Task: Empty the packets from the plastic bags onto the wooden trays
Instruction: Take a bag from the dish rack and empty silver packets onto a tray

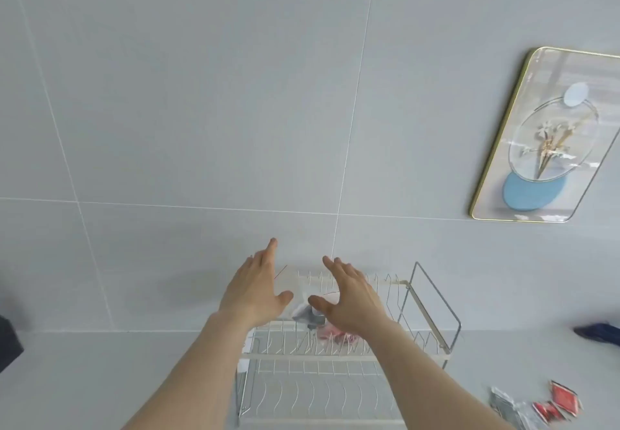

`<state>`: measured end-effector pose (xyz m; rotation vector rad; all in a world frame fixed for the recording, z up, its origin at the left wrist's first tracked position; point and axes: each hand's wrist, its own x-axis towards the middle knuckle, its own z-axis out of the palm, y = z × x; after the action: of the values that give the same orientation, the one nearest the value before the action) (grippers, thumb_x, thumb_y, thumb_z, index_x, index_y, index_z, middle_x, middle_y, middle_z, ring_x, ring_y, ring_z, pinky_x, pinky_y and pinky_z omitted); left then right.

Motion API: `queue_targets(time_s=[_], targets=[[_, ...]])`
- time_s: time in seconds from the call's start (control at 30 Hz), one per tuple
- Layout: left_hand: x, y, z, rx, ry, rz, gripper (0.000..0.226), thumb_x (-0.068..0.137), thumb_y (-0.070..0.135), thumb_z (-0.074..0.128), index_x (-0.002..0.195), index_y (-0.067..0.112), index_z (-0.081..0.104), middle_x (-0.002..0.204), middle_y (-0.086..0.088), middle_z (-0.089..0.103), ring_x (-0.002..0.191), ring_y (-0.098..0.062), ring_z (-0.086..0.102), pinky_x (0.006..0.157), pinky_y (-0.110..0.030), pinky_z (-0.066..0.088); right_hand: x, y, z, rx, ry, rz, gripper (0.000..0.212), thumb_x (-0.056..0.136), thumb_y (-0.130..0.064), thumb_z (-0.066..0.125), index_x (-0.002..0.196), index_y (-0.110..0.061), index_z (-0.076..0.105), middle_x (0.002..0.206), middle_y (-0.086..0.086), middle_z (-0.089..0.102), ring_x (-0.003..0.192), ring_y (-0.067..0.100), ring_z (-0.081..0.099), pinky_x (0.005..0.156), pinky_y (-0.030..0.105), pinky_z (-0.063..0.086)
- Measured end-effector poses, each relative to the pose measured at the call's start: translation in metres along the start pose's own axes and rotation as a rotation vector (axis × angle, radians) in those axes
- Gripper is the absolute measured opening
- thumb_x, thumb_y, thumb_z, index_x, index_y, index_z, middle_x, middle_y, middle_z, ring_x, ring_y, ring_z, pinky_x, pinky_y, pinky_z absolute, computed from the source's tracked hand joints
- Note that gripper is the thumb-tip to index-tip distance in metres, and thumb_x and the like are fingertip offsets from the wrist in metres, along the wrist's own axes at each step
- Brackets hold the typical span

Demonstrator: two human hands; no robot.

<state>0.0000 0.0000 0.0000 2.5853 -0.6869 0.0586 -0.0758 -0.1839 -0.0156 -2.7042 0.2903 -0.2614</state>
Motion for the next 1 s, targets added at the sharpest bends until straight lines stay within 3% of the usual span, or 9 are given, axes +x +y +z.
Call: queue_targets(time_s=[0.1,0.2,0.27,0.33,0.43,0.57,0.67,0.83,1.0], targets=[[0.003,-0.004,0.012,0.066,-0.095,-0.049,0.094,0.088,0.038,0.066,0.159,0.015,0.008,0.158,-0.006,0.041,0.142,-0.032,0.043,0.110,-0.042,0.042,0.000,-0.002,0.012,0.026,-0.037,0.001,0.084,0.089,-0.053,0.063,0.159,-0.033,0.020,0.167,-0.002,0.027,0.155,0.022,0.019,0.123,0.040,0.023],[-0.001,-0.006,0.020,0.205,-0.128,-0.037,0.055,0.093,0.027,0.060,0.144,0.018,0.040,0.136,-0.004,0.064,0.126,-0.033,0.055,0.100,-0.039,0.047,0.001,-0.005,0.023,0.037,-0.054,0.024,0.075,0.088,-0.048,0.066,0.154,-0.035,0.033,0.153,-0.004,0.050,0.144,0.021,0.039,0.111,0.036,0.036],[-0.001,-0.009,0.023,0.225,-0.070,-0.004,0.036,0.095,0.015,0.053,0.129,0.025,0.056,0.123,0.001,0.072,0.120,-0.029,0.059,0.095,-0.037,0.049,0.004,-0.005,0.025,0.044,-0.045,0.055,0.055,0.089,-0.042,0.067,0.141,-0.038,0.052,0.134,-0.007,0.065,0.126,0.020,0.057,0.098,0.033,0.045],[0.000,-0.011,0.024,0.164,-0.048,-0.019,0.034,0.095,0.009,0.048,0.114,0.031,0.066,0.116,0.006,0.074,0.112,-0.026,0.064,0.089,-0.035,0.051,0.005,-0.006,0.028,0.055,-0.002,0.074,0.026,0.091,-0.034,0.067,0.117,-0.035,0.069,0.113,-0.011,0.075,0.108,0.018,0.067,0.087,0.031,0.052],[0.005,-0.011,0.022,0.008,0.018,-0.038,0.029,0.094,0.011,0.053,0.101,0.033,0.071,0.104,0.012,0.076,0.103,-0.021,0.069,0.084,-0.032,0.053,0.008,-0.004,0.031,0.108,0.065,0.062,0.009,0.090,-0.027,0.066,0.094,-0.027,0.074,0.093,-0.012,0.079,0.094,0.016,0.071,0.080,0.034,0.056],[0.018,-0.002,0.013,-0.267,0.074,0.011,0.021,0.093,0.014,0.064,0.095,0.031,0.076,0.086,0.016,0.079,0.079,-0.005,0.073,0.084,-0.031,0.059,0.014,-0.002,0.020,0.274,0.199,0.026,0.008,0.088,-0.017,0.064,0.085,-0.023,0.069,0.076,-0.013,0.073,0.081,0.015,0.072,0.077,0.038,0.059],[0.021,0.016,-0.007,-0.507,0.091,0.062,0.013,0.089,0.017,0.074,0.094,0.027,0.080,0.081,0.009,0.080,0.059,-0.003,0.071,0.069,-0.026,0.057,0.018,0.000,0.002,0.435,0.291,0.030,0.012,0.088,-0.009,0.063,0.081,-0.017,0.067,0.075,-0.005,0.073,0.075,0.016,0.070,0.076,0.038,0.059],[0.005,0.049,-0.048,-0.824,0.107,0.107,0.015,0.087,0.009,0.077,0.095,0.021,0.082,0.082,-0.002,0.081,0.070,-0.019,0.074,0.072,-0.035,0.062,0.001,-0.005,-0.041,0.624,0.434,0.074,0.005,0.090,-0.012,0.068,0.087,-0.014,0.071,0.083,-0.008,0.075,0.079,0.003,0.067,0.066,0.012,0.052],[-0.028,0.082,-0.067,-1.084,0.089,0.087,0.014,0.086,0.004,0.077,0.097,0.013,0.081,0.087,-0.014,0.080,0.070,-0.018,0.071,0.072,-0.033,0.063,-0.055,-0.026,-0.082,0.933,0.450,0.167,0.011,0.091,-0.020,0.071,0.082,-0.014,0.069,0.076,0.000,0.072,0.073,0.020,0.071,0.064,0.034,0.060]])
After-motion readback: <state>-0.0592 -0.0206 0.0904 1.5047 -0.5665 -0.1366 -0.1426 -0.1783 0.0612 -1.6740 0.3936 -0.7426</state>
